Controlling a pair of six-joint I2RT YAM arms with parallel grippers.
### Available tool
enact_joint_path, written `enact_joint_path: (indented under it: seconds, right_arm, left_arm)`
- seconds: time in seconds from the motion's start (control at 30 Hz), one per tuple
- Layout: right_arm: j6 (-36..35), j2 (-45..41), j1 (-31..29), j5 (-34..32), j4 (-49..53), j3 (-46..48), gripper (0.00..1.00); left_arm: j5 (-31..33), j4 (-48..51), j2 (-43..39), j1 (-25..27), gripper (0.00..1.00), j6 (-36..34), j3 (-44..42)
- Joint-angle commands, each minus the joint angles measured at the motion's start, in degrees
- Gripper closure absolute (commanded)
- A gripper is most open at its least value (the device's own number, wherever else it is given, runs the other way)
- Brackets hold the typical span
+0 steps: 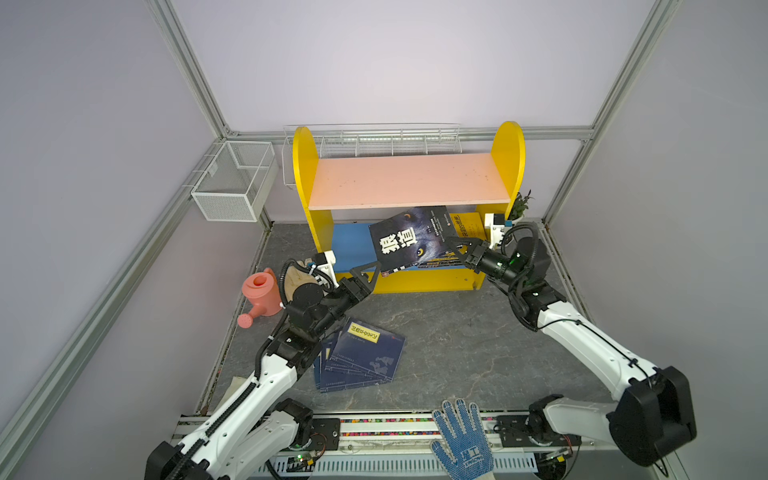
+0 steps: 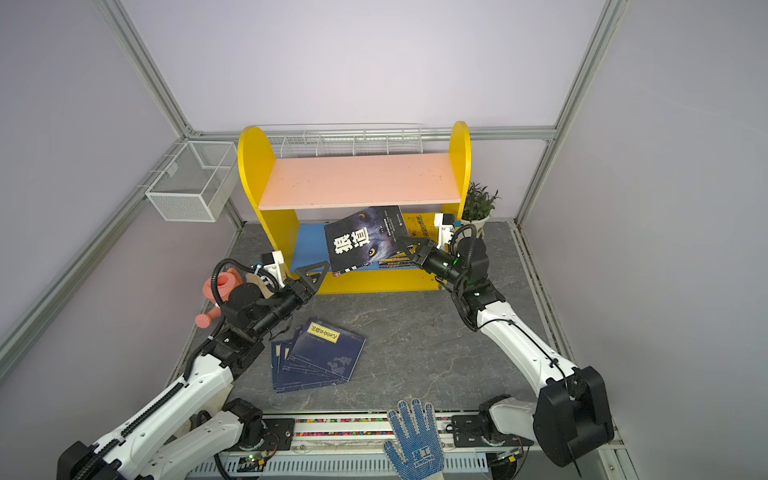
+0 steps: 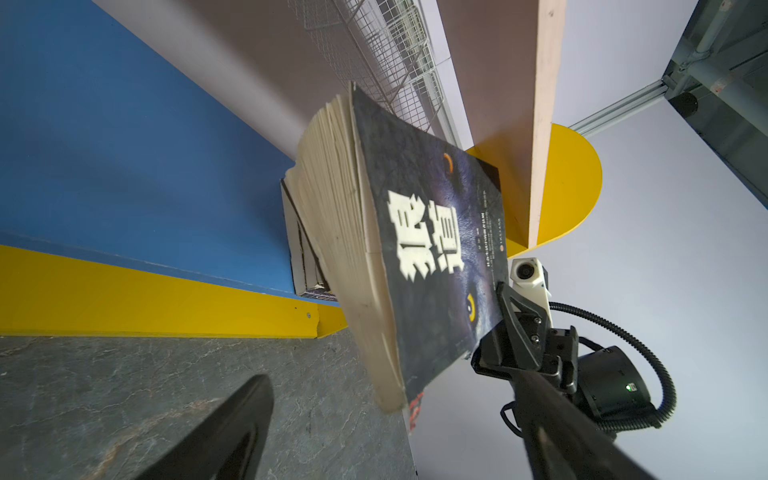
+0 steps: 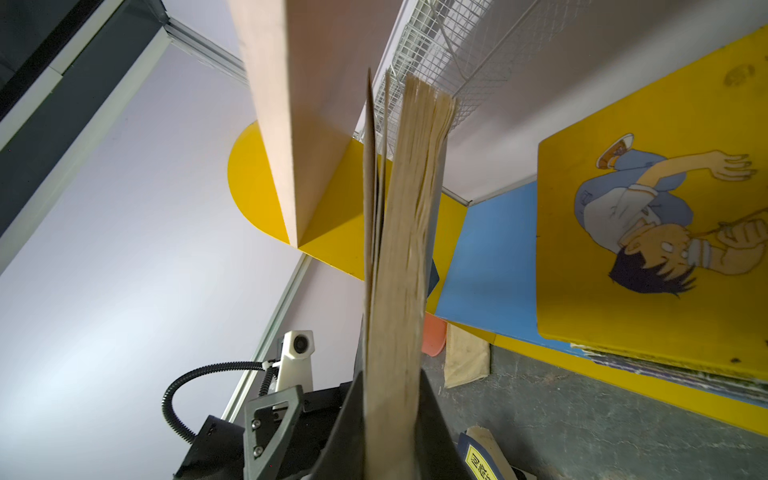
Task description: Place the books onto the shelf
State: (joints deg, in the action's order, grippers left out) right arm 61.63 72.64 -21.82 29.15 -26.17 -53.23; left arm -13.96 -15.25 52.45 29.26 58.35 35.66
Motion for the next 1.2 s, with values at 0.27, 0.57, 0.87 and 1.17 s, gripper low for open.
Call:
enact_joint_path:
  seconds: [0.27, 0.57, 0.87, 1.17]
  right_arm:
    - [4.40, -1.15, 0.12, 1.16, -9.91, -0.02, 0.94]
    - [5.52, 0.13, -0.14, 1.25, -11.61, -0.47, 0.94]
    - [2.85, -0.35, -0.98, 0.74, -7.60, 0.15, 0.94]
    - [-8.54, -5.57, -1.43, -9.00, 14.48, -0.26, 0.82]
  left_arm:
    - [-8.29, -16.14, 7.02, -0.17, 0.33, 5.17, 0.68]
    - [-10.08, -19.00, 10.04, 0.52, 0.54, 5.64, 2.37]
    - [-6.41, -19.05, 10.10, 0.63, 0.83, 5.77, 2.46]
    - [1.81, -7.03, 10.35, 0.63, 1.00, -0.07, 6.57]
